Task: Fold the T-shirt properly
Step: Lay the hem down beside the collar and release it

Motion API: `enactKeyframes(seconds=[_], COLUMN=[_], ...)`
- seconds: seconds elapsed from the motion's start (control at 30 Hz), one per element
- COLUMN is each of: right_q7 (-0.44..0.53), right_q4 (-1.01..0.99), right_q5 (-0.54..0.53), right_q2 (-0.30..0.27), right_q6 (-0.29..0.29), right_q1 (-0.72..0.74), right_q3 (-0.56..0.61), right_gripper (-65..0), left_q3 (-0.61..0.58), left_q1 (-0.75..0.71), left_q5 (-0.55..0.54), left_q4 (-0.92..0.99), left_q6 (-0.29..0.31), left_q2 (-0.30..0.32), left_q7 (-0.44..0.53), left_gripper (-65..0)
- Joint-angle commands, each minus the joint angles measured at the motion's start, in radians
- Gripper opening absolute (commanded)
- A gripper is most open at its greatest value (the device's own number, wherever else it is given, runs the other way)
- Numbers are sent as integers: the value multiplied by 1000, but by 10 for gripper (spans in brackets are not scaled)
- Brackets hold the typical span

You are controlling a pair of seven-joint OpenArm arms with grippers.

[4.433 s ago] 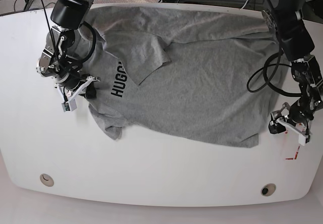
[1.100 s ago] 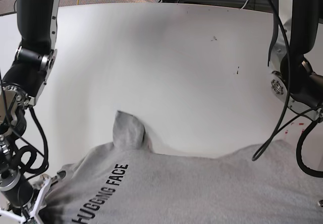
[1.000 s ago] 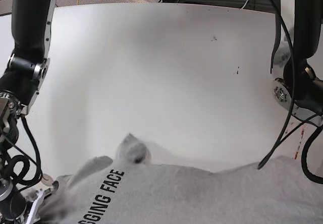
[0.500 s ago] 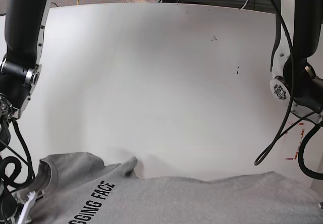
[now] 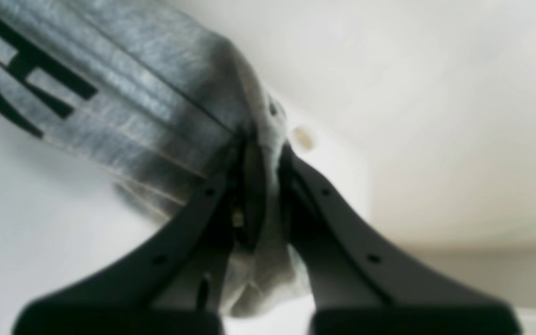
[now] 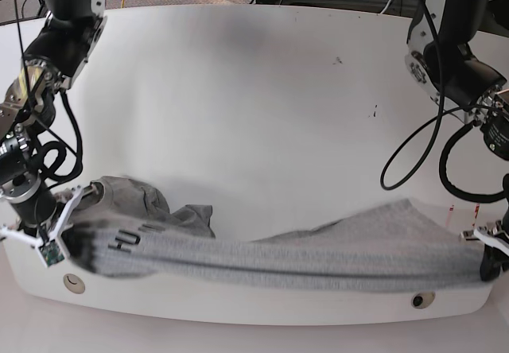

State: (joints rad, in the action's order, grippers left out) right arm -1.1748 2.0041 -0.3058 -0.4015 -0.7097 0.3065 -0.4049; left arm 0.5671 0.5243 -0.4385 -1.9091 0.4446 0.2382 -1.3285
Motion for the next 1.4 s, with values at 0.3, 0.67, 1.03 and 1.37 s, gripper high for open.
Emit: enactKeyframes(seconds=[0.3,0.67,1.03,1.37], right_q7=[-6,-6,-4,-6], right_q4=[17,14,11,11], right_q5=[50,58,55,56], right_q2=[132,175,177,177], right_q6=[12,12,12,12], right_q1=[-320,-499,-625,-689], right_q3=[-121,-121,-119,-114], right_gripper=[-650,-650,-650,-648], left_q3=[159,198,198,196], left_q1=[-359,-663,-774,-787], left_q5=[-168,-244,-237,-237], left_q4=[-23,-22,-17,-16], left_q6=[-8,-8,-8,-8], left_q2=[68,69,69,111], left_q7=[34,36,36,31], left_gripper=[-650,-650,-650,-650])
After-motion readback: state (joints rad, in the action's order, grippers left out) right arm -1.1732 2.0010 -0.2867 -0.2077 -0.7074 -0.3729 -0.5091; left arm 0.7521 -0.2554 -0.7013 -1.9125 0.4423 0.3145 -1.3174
